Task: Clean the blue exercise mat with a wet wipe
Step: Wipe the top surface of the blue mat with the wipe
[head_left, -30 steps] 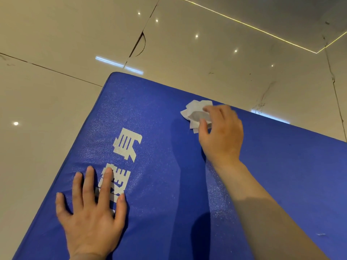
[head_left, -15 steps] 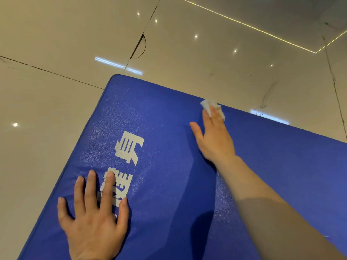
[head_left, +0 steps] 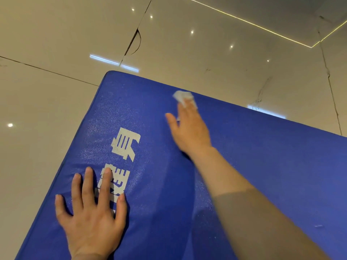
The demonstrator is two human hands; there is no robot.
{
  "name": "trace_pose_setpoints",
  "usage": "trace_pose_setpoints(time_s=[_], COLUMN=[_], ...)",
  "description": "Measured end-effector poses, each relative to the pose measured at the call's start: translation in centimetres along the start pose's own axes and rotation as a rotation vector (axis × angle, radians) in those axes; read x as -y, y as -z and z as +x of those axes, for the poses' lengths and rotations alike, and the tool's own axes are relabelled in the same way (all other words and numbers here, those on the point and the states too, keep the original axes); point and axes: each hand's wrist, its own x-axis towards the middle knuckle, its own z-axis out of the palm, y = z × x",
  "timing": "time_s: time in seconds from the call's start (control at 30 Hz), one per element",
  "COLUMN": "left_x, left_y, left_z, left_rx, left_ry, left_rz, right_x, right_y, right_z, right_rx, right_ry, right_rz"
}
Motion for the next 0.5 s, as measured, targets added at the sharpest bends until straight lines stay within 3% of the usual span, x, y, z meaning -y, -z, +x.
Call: trace_pose_setpoints(time_s=[0.2, 0.37, 0.5], left_x=[-0.6, -1.3, -1.4], left_y=[0.6, 1.0, 1.1], left_z=[0.0, 0.1, 0.3], left_rx=[0.023, 0.041, 0.077], left_ry=[0.058, 0.088, 0.103], left_rz=[0.001, -0.016, -0.004], right_x=[-10.8, -8.9, -3.3], right_y=[8.7, 6.8, 3.4], right_z=[-4.7, -4.1, -4.9], right_rx=[-0.083, -0.078, -0.019], right_ry=[-0.518, -0.418, -0.163], right_rz=[-0.238, -0.203, -0.032])
